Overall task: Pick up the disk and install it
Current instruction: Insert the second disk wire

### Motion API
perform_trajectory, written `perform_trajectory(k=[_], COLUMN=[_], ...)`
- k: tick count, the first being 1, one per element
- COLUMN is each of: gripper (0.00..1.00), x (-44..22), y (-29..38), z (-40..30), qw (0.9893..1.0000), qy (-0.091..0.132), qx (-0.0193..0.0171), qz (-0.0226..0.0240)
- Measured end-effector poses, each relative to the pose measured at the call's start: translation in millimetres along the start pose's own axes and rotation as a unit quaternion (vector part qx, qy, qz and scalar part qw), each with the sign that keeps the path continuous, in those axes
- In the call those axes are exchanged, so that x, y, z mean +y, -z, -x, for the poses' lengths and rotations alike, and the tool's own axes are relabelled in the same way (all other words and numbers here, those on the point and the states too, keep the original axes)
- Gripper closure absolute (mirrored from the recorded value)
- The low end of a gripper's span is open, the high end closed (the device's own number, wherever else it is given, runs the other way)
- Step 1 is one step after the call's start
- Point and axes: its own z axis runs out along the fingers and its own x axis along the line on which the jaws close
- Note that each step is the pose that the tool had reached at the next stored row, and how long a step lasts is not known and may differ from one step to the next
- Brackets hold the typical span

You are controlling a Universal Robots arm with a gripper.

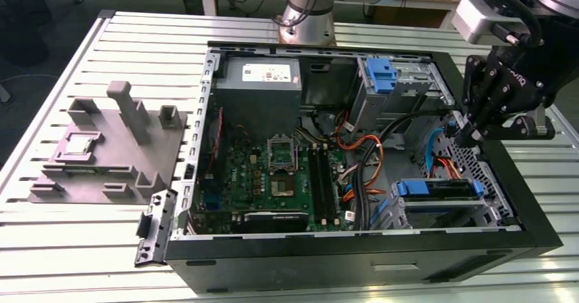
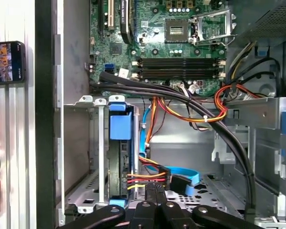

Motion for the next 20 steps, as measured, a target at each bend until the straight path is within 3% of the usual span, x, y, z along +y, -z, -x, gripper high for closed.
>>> perform_trajectory(k=[4,14,20], gripper=[0.90,0.90,0.90], x=[0.5,0.9,5.2], y=[1.5,1.5,2.1], z=[4.6,4.8,4.7], qw=[1.0000,1.0000,1.0000], qy=[0.000,0.000,0.000], qx=[0.0001,0.0000,-0.0004], qz=[0.0002,0.0003,0.0003])
